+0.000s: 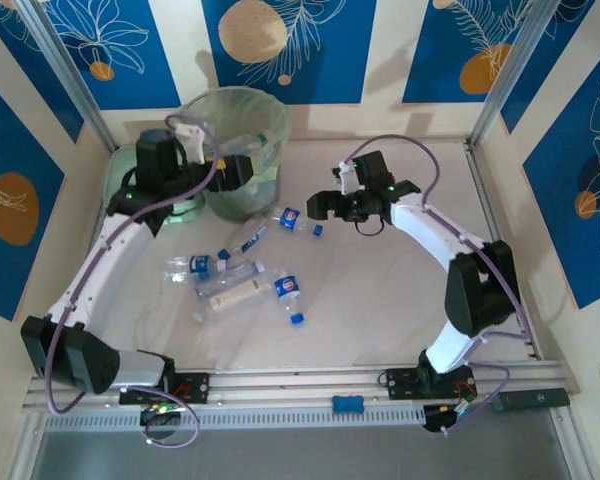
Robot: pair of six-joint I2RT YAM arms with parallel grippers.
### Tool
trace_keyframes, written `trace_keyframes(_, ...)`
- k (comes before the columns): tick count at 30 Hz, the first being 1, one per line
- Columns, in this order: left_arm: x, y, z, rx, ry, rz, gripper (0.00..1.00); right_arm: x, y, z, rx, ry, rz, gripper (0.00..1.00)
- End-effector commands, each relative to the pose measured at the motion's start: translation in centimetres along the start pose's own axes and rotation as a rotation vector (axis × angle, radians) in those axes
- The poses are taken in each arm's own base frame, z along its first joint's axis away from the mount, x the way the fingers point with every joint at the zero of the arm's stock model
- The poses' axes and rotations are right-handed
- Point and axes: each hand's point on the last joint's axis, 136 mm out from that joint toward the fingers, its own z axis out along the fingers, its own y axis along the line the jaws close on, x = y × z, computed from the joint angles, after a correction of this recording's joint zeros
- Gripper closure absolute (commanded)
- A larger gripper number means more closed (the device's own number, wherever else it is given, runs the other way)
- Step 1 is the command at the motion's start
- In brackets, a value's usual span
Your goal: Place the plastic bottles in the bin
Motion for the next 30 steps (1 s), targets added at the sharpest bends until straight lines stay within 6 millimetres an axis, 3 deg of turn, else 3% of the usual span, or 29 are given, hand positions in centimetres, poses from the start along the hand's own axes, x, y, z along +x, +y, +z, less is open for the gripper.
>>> trace_keyframes(1,0.5,-1.4,-0.1,0.118,-0.088,-0.091,0.00,1.5,0.4,2.0,-0.024,0.125,-0.124,0.04)
trace_keyframes(9,7.1,1.0,-1.4,0.077,-0.095,-0.217,0.00,1.0,-0.7,6.6,0.059,0.199,-0.300,0.00)
trace_keyframes(15,10.5,2.6,-1.2,0.069,-0.098,-0.310,0.00,-0.2,-1.3,9.7,0.111,0.222,-0.386,0.00)
trace_keyframes(23,11.7,2.3,-0.3,0.103,-0.092,-0.347,0.00,-1.3,-0.7,12.8,0.115,0.224,-0.466,0.00)
trace_keyframes(30,11.7,2.2,-0.2,0.102,-0.089,-0.337,0.00,0.1,0.4,13.3,0.133,0.246,-0.526,0.01)
